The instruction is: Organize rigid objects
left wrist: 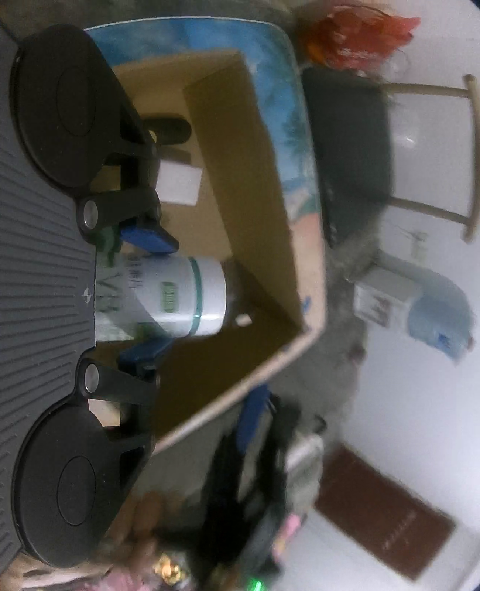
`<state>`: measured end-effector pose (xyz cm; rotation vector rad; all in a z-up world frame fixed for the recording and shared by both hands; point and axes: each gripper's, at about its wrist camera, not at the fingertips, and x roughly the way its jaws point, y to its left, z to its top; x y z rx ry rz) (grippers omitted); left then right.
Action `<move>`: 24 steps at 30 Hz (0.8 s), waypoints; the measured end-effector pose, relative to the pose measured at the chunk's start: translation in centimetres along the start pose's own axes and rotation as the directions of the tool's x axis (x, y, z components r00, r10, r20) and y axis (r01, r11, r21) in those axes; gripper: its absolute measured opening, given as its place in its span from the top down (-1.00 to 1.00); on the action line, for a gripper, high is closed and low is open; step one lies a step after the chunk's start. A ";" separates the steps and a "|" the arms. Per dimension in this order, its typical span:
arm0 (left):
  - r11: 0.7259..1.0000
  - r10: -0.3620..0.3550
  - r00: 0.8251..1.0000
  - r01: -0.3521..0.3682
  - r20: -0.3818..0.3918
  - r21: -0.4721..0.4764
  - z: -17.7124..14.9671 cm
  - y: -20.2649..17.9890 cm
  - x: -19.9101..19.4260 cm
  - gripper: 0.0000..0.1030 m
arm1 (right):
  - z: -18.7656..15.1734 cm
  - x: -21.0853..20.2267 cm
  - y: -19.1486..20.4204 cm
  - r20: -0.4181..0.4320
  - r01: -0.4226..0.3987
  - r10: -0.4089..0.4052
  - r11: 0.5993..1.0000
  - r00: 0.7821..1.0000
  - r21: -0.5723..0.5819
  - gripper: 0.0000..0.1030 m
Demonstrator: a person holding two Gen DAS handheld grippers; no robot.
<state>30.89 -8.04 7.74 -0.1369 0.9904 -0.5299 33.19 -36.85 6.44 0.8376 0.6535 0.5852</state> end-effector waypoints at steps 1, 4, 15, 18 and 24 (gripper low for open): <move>1.000 0.011 1.000 -0.011 -0.013 -0.001 0.2 0.2 0.9 0.04 | -0.2 -0.5 -0.2 0.011 0.007 -0.007 1.000 1.000 -0.004 -0.11; 1.000 0.023 0.999 -0.023 -0.023 0.009 0.9 0.2 2.2 0.06 | -0.7 -2.6 -0.6 0.033 0.019 -0.019 1.000 0.999 -0.015 -0.11; 0.997 0.069 0.997 -0.068 -0.029 0.035 4.0 -0.9 5.9 0.59 | -2.2 -6.1 -1.7 0.064 -0.012 0.013 1.000 0.998 -0.007 -0.11; 0.997 0.071 0.997 -0.070 -0.025 0.023 4.1 -0.9 5.8 0.57 | -2.4 -6.4 -1.9 0.065 -0.013 0.013 1.000 0.998 0.000 -0.11; 0.997 0.071 0.997 -0.071 -0.004 -0.015 4.1 -0.9 3.6 0.25 | -2.8 -7.3 -1.8 0.073 0.008 -0.007 1.000 0.997 -0.006 -0.11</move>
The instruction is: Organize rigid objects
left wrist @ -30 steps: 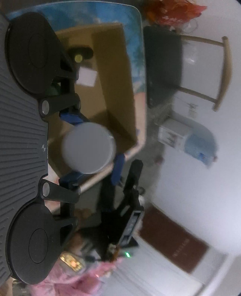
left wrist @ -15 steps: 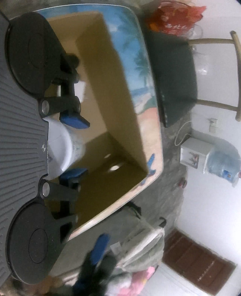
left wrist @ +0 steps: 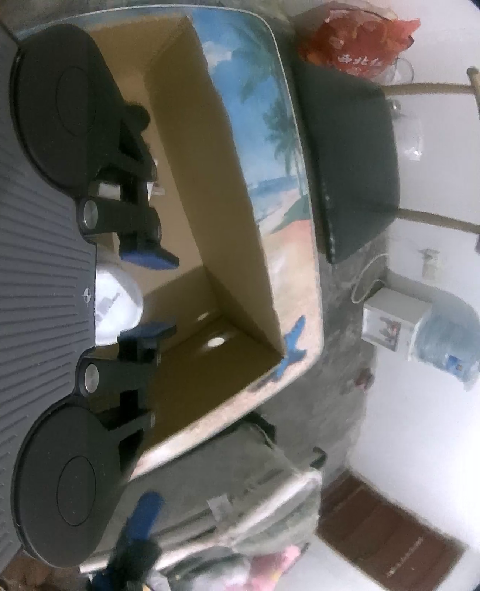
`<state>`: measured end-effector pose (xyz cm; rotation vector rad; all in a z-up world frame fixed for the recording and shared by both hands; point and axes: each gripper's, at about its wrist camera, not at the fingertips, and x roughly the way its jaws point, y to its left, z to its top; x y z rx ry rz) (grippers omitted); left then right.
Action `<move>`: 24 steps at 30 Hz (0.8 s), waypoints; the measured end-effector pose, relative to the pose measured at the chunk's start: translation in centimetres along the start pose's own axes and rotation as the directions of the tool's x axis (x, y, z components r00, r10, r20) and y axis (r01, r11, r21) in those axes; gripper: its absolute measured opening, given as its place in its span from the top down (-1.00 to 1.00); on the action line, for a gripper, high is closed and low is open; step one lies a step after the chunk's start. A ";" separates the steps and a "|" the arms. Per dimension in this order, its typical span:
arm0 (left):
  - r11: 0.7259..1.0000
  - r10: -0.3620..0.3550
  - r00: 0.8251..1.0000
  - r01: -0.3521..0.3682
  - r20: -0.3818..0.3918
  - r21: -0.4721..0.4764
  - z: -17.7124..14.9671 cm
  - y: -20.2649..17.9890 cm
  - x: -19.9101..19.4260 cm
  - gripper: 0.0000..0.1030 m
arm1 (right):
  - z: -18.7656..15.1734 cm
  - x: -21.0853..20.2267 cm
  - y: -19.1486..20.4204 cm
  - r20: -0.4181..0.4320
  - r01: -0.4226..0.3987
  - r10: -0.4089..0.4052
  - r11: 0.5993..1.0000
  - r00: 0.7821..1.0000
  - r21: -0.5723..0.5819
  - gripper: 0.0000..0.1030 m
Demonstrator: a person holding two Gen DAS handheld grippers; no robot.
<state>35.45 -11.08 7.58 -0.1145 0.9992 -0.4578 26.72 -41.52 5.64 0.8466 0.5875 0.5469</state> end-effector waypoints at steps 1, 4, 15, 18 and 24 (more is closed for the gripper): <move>1.000 -0.005 1.000 0.005 0.020 -0.004 -0.2 0.0 -1.0 0.21 | -0.2 -0.2 0.1 -0.002 0.004 -0.004 1.000 1.000 0.000 -0.11; 1.000 -0.021 0.997 0.021 0.077 0.005 -1.1 -0.3 -4.2 0.00 | -1.1 -1.0 0.7 -0.007 0.015 -0.015 1.000 1.000 -0.004 -0.11; 0.998 -0.054 0.944 0.055 0.327 0.007 -8.9 -0.2 -18.1 -0.86 | -5.5 -5.5 5.3 -0.001 0.021 -0.021 0.998 1.000 -0.063 -0.21; 0.999 -0.030 0.931 0.040 0.364 -0.020 -12.0 0.6 -19.6 -0.87 | -5.7 -4.6 7.9 -0.043 0.039 -0.046 0.988 0.998 -0.149 -0.26; 0.997 0.057 0.908 -0.032 0.416 -0.067 -15.8 1.6 -18.0 -0.93 | -5.8 3.0 14.7 -0.142 0.132 -0.233 0.851 0.962 -0.508 -0.53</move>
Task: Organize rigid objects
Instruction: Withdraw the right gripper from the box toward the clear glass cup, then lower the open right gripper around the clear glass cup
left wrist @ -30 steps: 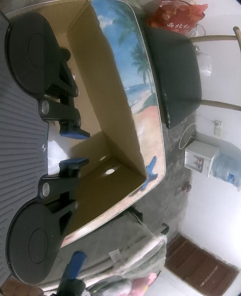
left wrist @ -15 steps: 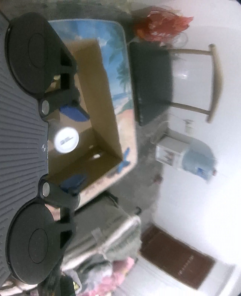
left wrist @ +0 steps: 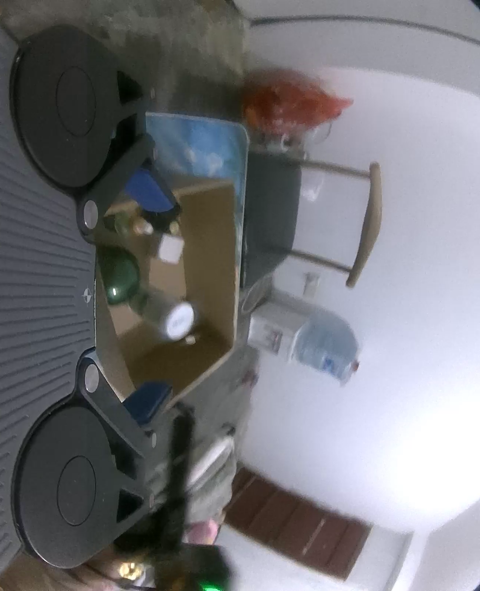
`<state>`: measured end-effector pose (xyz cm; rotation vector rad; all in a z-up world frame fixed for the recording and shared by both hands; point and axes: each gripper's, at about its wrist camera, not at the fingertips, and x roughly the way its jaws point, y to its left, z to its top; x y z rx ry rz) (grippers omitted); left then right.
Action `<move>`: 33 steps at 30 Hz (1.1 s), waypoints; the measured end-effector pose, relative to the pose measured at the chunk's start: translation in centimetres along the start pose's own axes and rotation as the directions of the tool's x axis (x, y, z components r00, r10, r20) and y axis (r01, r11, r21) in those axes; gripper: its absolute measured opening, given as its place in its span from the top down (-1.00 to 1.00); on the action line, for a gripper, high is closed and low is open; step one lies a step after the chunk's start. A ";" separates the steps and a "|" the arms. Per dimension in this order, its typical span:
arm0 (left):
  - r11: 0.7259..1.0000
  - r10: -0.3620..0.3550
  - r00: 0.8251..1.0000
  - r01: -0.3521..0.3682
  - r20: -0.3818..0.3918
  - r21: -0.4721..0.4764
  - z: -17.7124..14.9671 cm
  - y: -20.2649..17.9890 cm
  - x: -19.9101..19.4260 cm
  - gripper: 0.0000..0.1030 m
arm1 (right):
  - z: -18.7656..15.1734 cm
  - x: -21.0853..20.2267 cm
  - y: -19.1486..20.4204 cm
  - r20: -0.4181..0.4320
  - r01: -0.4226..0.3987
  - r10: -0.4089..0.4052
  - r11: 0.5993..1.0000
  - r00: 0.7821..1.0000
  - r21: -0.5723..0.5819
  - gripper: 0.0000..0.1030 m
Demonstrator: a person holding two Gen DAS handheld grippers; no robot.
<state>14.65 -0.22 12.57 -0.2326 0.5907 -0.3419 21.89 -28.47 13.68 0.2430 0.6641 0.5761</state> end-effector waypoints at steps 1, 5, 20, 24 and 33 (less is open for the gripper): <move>1.000 0.027 1.000 -0.027 0.008 0.003 -0.7 0.1 0.7 -0.93 | 0.6 1.5 0.8 -0.020 0.062 -0.063 0.997 0.998 -0.043 -0.53; 0.995 0.102 0.995 -0.102 -0.005 -0.006 -2.4 0.4 2.6 -0.93 | 1.0 3.8 2.3 -0.044 0.114 -0.114 0.993 0.992 -0.007 -0.53; 0.994 -0.062 0.994 0.069 -0.090 0.079 -8.8 2.2 2.0 -0.99 | -12.0 0.3 0.4 -0.115 0.114 -0.085 0.953 0.990 0.282 -0.29; 0.993 -0.021 0.995 0.032 -0.095 0.113 -9.9 1.8 2.8 -0.99 | -11.9 1.2 2.5 -0.100 0.023 0.003 0.967 0.995 0.254 -0.20; 0.972 0.049 0.991 -0.018 -0.127 0.236 -11.8 0.1 4.7 -0.92 | -11.5 4.9 4.1 -0.159 0.009 0.031 0.970 0.987 0.242 0.24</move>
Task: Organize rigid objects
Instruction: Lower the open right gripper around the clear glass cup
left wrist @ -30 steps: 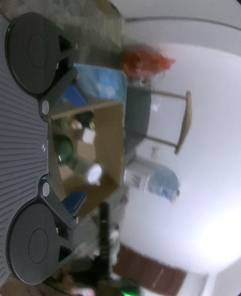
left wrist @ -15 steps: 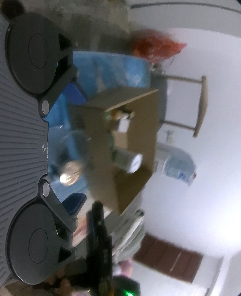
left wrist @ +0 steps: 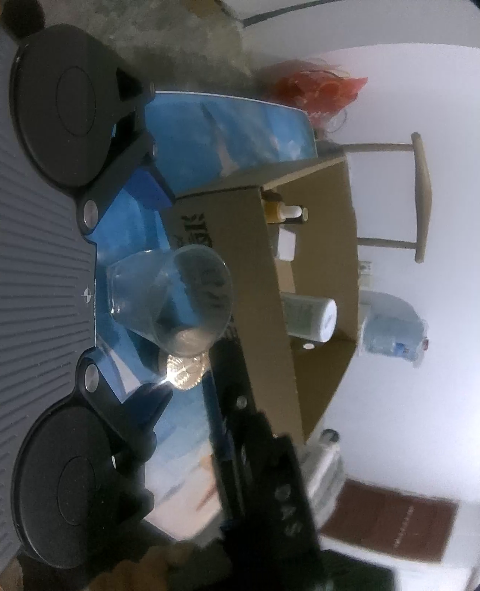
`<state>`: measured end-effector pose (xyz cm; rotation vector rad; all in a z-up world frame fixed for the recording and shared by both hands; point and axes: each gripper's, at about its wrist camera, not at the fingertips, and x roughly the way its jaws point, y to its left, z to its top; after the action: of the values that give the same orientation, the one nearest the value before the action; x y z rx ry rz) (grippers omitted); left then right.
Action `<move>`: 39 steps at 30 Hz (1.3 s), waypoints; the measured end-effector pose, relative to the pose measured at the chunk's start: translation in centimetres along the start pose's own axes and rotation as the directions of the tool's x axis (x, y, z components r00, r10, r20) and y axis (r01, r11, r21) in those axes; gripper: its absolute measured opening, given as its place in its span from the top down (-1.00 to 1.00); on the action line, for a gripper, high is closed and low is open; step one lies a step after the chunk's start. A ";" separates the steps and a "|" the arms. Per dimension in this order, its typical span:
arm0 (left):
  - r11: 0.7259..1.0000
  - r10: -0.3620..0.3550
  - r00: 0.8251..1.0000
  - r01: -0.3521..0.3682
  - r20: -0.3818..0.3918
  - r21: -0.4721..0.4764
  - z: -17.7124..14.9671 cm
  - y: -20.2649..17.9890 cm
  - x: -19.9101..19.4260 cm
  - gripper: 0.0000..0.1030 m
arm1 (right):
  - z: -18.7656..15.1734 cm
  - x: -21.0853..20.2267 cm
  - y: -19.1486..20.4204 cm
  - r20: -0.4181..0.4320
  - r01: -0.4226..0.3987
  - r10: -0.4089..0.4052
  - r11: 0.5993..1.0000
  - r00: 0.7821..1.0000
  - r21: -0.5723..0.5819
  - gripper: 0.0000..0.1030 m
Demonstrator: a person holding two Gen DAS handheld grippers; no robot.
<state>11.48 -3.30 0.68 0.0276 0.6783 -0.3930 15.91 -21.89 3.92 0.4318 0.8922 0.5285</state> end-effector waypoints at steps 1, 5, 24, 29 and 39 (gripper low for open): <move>1.000 0.005 1.000 -0.005 0.002 0.015 -0.1 -0.2 0.1 -0.91 | 0.0 0.1 0.0 -0.001 0.007 -0.007 1.000 1.000 -0.001 0.31; 0.999 0.008 1.000 -0.008 0.004 0.038 -0.4 -0.6 0.8 -0.73 | 0.2 1.0 -0.1 -0.005 0.016 -0.016 1.000 1.000 0.005 0.40; 1.000 -0.010 1.000 0.010 -0.017 -0.004 -1.2 -0.4 0.6 -0.32 | -0.9 -1.5 -1.9 0.053 0.121 -0.121 0.993 0.991 0.019 0.38; 1.000 0.006 0.999 -0.006 -0.039 -0.007 -1.0 -0.5 0.9 -0.38 | -0.9 -1.9 -3.6 0.049 0.128 -0.133 0.987 0.990 0.094 0.36; 0.999 0.028 0.995 -0.030 -0.095 -0.026 -0.9 -0.6 1.5 -0.42 | -0.9 -1.9 2.1 0.000 0.048 -0.048 0.988 0.999 -0.149 -0.32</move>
<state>11.81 -4.19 -0.92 0.0306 0.7760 -0.3564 13.72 -21.24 5.73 0.2729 0.8581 0.5479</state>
